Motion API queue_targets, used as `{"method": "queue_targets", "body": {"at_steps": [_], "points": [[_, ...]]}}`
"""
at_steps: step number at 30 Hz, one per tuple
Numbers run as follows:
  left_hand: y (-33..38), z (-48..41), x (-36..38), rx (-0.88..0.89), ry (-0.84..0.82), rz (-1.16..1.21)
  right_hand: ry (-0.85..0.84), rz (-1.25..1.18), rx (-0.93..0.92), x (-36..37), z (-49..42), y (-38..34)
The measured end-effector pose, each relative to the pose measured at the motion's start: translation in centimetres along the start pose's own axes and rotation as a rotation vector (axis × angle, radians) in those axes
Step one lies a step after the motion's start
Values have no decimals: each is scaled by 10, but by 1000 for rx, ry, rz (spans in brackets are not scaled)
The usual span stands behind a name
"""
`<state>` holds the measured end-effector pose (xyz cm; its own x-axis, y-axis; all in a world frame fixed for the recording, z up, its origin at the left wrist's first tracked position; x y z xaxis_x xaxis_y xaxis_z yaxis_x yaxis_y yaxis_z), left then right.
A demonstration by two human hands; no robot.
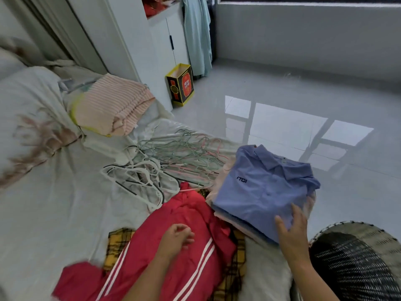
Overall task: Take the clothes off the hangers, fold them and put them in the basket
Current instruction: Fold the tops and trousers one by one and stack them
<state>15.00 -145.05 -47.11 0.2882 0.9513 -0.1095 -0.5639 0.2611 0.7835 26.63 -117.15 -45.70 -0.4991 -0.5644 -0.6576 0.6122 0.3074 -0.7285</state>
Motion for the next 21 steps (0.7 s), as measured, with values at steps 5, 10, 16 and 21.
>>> {"method": "queue_targets", "body": {"at_steps": [5, 10, 16, 21], "points": [[-95, 49, -88, -165, -64, -39, -157, -39, 90, 50, 103, 4], [-167, 62, -173, -170, 104, -345, -369, -161, 393, 128, 175, 26], [-207, 30, -232, -111, 45, -930, -337, -535, 787, 205, 199, 61], [-215, 14, -229, -136, -75, -773, -305, -484, 673, 225, 185, 36]]}}
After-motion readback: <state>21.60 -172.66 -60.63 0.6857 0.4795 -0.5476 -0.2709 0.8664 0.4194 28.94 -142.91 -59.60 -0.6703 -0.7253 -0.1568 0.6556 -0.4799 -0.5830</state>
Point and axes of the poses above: each hand's wrist, its own z-axis away from the middle knuckle, its own x-axis out of the palm, y = z × x, the point moved 4 cm from there along -z, towards the middle knuckle, and after that the axes turned 9 degrees about z, right-handed, at the moved point
